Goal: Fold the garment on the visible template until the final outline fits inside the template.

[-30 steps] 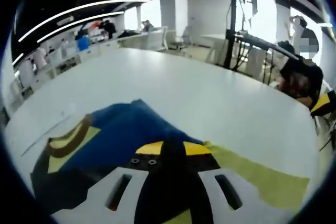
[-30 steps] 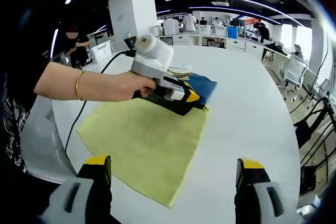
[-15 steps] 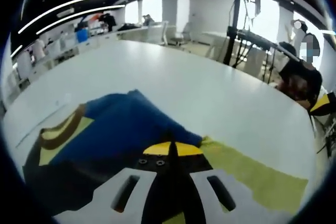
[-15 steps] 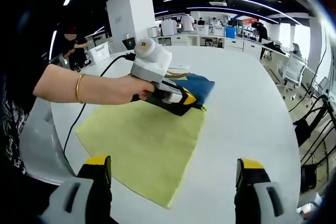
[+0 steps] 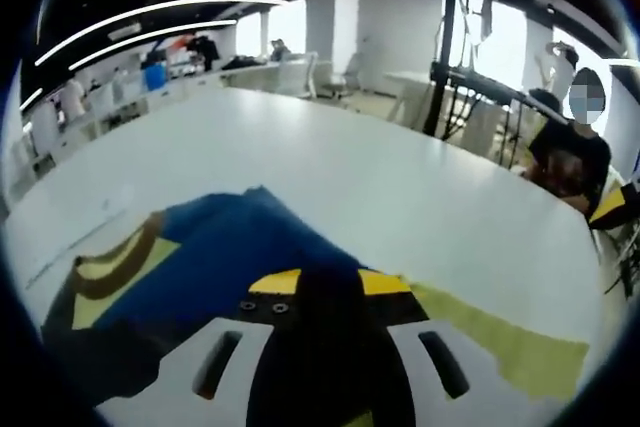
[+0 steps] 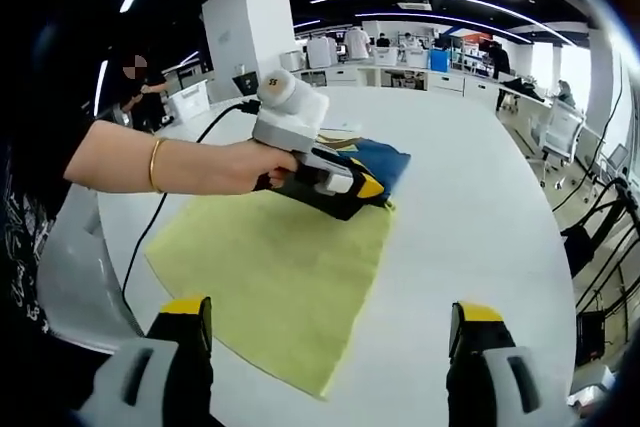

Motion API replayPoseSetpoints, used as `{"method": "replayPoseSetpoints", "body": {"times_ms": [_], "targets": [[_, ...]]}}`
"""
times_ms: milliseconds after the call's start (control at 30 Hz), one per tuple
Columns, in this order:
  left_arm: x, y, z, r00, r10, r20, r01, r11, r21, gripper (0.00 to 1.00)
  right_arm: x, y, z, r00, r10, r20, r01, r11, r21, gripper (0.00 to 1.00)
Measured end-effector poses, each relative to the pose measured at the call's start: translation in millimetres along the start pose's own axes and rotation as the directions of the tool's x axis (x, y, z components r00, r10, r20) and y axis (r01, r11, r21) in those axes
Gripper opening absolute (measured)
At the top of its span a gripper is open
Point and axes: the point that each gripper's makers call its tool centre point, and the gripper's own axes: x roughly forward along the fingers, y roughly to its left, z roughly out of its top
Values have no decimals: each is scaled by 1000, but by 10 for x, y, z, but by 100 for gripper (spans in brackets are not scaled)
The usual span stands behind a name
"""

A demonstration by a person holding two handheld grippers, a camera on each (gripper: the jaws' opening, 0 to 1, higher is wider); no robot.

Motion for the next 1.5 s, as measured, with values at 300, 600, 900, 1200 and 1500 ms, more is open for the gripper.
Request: {"method": "replayPoseSetpoints", "body": {"times_ms": [300,600,900,1200,1500], "targets": [[-10,50,-18,1000,13,-7,-13,1000,-18,3,1,-31,-38,1000,-9,-5,9,1000,14,99],[13,22,-9,1000,-1,-3,1,1000,-16,0,5,-47,-30,1000,-11,2,11,1000,22,99],[4,-9,141,999,-10,36,10,1000,-13,0,22,-46,-11,1000,-10,5,10,1000,18,99],[62,16,73,1000,-9,20,9,999,-34,0,51,-13,9,1000,1,2,-1,1000,8,99],[-115,52,262,996,24,85,-23,1000,-20,23,42,-14,107,1000,1,9,-1,1000,-13,99]]}}
